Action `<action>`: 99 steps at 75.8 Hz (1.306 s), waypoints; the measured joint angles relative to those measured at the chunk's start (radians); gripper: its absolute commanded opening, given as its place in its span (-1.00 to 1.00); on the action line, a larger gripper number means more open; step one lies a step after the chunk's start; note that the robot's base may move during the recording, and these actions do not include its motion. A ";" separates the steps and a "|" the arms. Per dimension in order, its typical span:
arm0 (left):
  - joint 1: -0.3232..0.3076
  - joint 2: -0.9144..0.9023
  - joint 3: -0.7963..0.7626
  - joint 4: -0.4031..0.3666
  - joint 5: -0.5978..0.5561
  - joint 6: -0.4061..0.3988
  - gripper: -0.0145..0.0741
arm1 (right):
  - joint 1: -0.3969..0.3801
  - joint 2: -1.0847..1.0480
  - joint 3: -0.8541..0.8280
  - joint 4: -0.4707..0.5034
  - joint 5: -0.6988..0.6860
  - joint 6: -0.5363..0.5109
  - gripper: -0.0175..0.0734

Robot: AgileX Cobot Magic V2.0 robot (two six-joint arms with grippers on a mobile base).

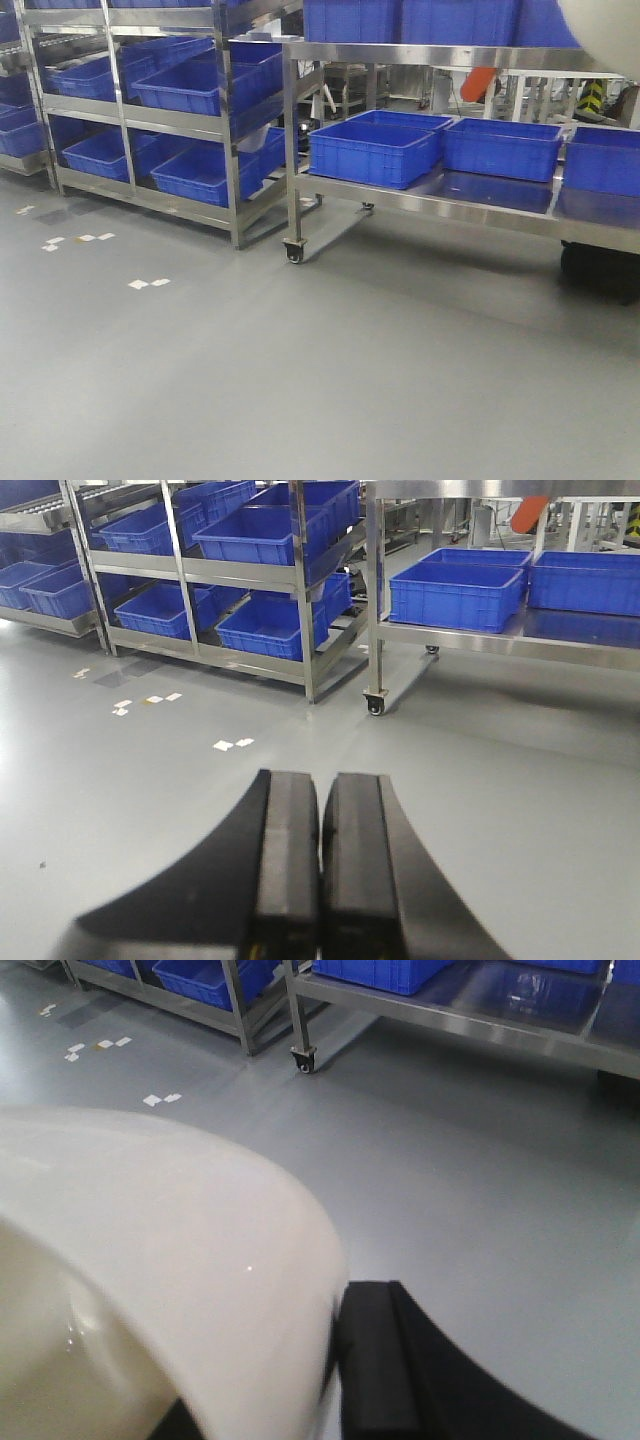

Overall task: Move white bin to right shelf second layer
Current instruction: 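Drive along the yellow floor line past the blue bin racks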

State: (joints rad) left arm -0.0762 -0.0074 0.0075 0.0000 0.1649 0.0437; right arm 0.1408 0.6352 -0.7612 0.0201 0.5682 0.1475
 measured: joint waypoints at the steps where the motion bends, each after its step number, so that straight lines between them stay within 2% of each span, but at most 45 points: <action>1: 0.000 0.000 0.000 0.000 0.000 0.000 -0.48 | 0.000 0.000 0.000 0.000 0.000 0.000 -0.49; 99: 0.000 0.000 0.000 0.000 0.000 0.000 -0.48 | 0.000 0.000 0.000 0.000 0.000 0.000 -0.49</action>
State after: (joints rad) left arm -0.0762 -0.0074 0.0075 0.0000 0.1649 0.0437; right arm 0.1408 0.6352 -0.7612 0.0201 0.5682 0.1475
